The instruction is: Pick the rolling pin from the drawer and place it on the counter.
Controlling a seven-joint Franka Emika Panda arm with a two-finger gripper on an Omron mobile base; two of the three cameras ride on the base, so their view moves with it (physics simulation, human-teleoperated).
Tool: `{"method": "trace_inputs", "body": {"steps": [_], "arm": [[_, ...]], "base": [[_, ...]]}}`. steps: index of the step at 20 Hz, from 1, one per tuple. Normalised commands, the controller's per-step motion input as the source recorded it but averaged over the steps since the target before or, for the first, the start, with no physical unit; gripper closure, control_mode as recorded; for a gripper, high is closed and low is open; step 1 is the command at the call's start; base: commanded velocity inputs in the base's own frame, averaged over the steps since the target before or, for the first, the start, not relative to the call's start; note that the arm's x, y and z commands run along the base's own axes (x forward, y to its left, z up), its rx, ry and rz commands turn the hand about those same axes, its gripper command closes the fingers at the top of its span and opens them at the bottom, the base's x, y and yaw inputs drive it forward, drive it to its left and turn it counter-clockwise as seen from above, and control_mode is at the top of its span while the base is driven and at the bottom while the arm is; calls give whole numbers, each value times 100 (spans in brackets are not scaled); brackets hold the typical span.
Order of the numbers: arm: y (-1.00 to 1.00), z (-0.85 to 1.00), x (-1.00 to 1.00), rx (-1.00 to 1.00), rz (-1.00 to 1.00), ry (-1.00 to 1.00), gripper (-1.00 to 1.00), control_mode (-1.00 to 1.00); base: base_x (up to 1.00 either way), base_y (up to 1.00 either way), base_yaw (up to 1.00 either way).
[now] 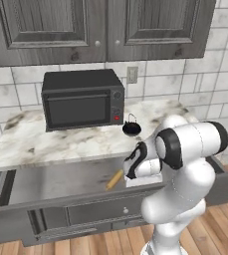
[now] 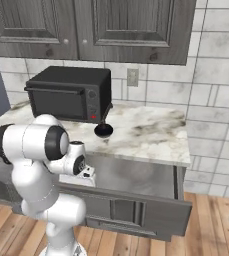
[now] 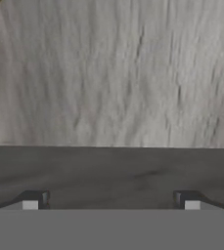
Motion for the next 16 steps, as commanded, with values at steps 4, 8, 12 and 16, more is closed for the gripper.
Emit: {"method": "trace_inputs", "body": {"steps": [4,8,12,16], "arm": [[-17,-8,-100,0,0,0,-100,-100],[-28,0,-100,0,1,0,-100,-100],[-37,11,-100,0,10,0,-100,-100],[-26,56,-79,4,5,0,-100,-100]], "base": [[0,0,0],[0,0,0],[0,0,0],[0,0,0]]}}
